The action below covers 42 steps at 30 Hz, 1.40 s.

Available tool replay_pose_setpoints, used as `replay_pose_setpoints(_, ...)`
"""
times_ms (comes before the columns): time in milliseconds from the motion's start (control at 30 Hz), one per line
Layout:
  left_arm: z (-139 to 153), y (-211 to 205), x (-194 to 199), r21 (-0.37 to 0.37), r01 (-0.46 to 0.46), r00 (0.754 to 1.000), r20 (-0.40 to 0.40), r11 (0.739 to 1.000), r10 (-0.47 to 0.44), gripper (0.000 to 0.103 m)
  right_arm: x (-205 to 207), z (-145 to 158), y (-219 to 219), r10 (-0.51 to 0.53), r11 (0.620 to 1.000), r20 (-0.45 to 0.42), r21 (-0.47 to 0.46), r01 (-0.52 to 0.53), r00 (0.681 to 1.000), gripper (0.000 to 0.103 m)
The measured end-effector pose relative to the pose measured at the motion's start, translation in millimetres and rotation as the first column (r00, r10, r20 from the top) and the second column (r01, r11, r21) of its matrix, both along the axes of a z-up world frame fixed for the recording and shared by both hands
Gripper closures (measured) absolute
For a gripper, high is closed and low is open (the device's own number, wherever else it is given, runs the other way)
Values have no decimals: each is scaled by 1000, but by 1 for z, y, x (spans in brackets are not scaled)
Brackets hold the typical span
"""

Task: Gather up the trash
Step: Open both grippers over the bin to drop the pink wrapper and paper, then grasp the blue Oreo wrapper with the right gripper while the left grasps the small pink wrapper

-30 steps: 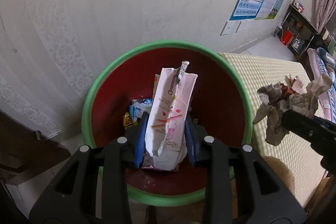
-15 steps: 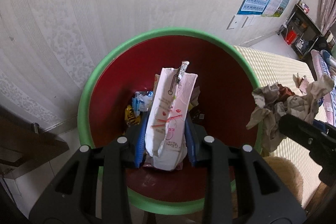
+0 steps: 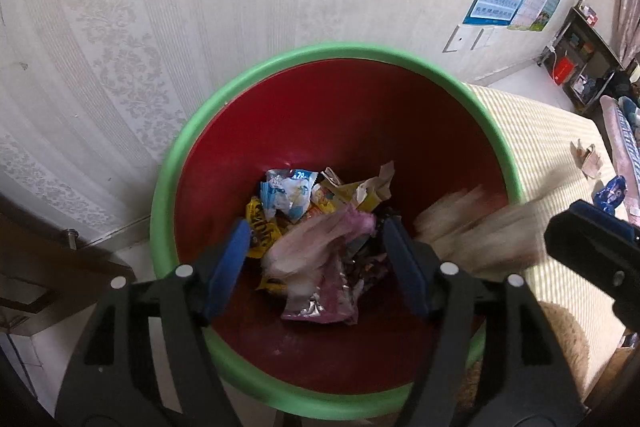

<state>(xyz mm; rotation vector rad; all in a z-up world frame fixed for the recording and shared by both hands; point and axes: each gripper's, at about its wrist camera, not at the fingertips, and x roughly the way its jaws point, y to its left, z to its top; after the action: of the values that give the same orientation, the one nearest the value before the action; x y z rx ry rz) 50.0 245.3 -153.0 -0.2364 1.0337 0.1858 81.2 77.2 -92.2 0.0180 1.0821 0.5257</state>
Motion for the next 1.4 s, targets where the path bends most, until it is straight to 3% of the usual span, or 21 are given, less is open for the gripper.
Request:
replay_pose_setpoints(133,1,-1,-1,7,6,1000,1,1000,-6,37,-1,5,-16,-22,1000,40,-4,22,999,37)
replay_pose_setpoints(233,3,-1,-2,0,0,1000,14,1000,0,37,7,7,-64,-151,987,75,-36,154,986,34)
replay_pose_setpoints(300,5,-3,-2,-4,-1,1000,20,1000,1,37,17,5,-118,-312,948,71,-47,315,948,33)
replay_pose_setpoints(367,7,-8,-1,5,11,1000,25,1000,-11,37,23,4,-174,-478,875,67,-49,482,876,32)
replay_pose_setpoints(433,8,-12,-1,10,21,999,30,1000,-21,36,27,4,-228,-617,783,71,-42,620,784,32)
replay_pose_setpoints(467,9,-15,-1,11,27,999,32,1000,-27,37,31,2,-260,-688,721,66,-49,691,723,30)
replay_pose_setpoints(567,11,-26,1,23,51,998,38,998,-52,36,41,-9,-310,-776,629,11,-56,776,630,28)
replay_pose_setpoints(600,13,-30,1,29,61,997,40,998,-62,36,47,-15,-322,-788,614,-13,-72,786,615,28)
replay_pose_setpoints(667,16,-37,1,43,77,996,46,996,-79,36,56,-27,-330,-788,615,-38,-101,782,615,28)
replay_pose_setpoints(767,22,-47,1,71,101,993,53,992,-105,37,70,-45,-330,-764,645,-83,-112,756,640,29)
replay_pose_setpoints(833,26,-52,2,81,112,992,55,990,-117,37,75,-53,-334,-760,649,-114,-122,751,639,38)
replay_pose_setpoints(867,28,-55,2,82,115,991,58,990,-120,37,75,-52,-334,-762,648,-97,-120,752,641,54)
replay_pose_setpoints(900,31,-59,2,82,122,990,64,989,-128,37,75,-51,-334,-751,660,-99,-109,743,653,81)
replay_pose_setpoints(933,35,-63,4,82,130,988,70,988,-136,37,75,-50,-331,-736,677,-121,-100,729,666,87)
replay_pose_setpoints(1133,59,-126,24,67,266,953,129,962,-273,36,36,-23,-339,-686,727,-122,-64,684,718,94)
replay_pose_setpoints(1267,62,-192,52,31,386,909,154,922,-386,29,-13,-3,-346,-649,760,-124,-68,646,751,94)
replay_pose_setpoints(1400,53,-249,85,25,458,875,167,889,-455,28,-69,-1,-359,-648,759,-146,-39,650,747,94)
